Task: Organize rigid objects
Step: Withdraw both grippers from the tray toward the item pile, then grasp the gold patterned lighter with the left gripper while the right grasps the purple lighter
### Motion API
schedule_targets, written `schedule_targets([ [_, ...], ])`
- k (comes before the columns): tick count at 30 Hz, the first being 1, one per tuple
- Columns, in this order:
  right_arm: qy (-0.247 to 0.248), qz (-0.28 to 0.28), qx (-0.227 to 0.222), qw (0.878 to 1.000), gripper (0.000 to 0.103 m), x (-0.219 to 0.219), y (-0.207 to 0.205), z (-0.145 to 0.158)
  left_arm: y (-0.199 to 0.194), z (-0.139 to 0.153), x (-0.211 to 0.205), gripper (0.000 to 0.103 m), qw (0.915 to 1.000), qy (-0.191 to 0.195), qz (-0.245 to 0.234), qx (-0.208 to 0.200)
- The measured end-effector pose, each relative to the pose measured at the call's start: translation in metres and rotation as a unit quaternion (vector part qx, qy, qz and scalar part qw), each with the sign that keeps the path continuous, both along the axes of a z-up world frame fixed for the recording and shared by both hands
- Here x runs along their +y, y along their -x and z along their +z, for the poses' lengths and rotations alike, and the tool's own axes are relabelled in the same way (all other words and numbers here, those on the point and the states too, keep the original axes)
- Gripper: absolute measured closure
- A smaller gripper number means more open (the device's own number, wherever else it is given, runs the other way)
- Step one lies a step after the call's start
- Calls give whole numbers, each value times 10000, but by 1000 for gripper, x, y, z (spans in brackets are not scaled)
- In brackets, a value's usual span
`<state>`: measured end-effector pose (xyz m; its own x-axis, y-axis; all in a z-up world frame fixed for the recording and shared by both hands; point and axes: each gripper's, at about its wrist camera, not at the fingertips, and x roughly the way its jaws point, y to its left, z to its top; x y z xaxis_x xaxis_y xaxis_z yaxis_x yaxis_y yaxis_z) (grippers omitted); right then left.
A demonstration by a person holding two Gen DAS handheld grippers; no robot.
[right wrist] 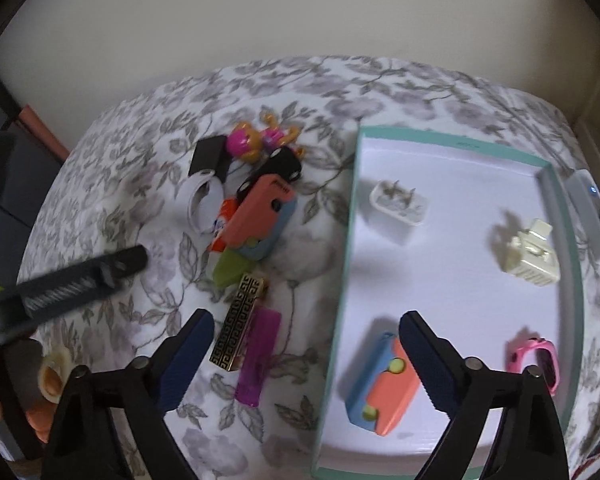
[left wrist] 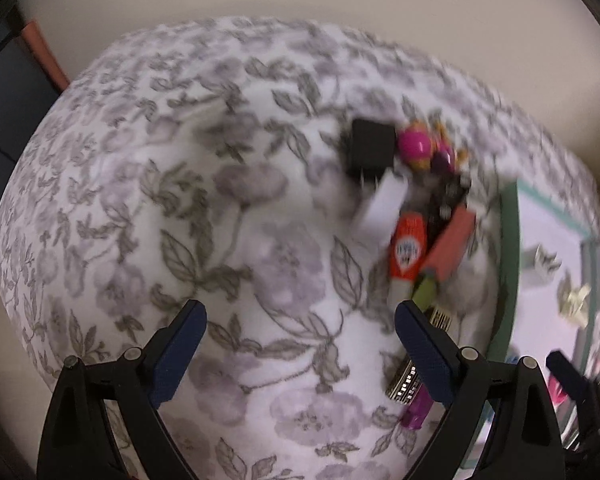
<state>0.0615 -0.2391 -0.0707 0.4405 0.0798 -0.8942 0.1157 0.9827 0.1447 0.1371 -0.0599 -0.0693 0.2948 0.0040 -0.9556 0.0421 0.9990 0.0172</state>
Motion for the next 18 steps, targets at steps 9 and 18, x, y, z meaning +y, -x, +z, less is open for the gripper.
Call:
schedule_targets([
  [9,-58,-341,176,9992,16,-20,1,-8,2,-20,-32,8,9980,53,-555,283],
  [18,45,-847,225,9961,16,-48,6,-7,4,-34,-63,8,9950,-59,-962,273],
])
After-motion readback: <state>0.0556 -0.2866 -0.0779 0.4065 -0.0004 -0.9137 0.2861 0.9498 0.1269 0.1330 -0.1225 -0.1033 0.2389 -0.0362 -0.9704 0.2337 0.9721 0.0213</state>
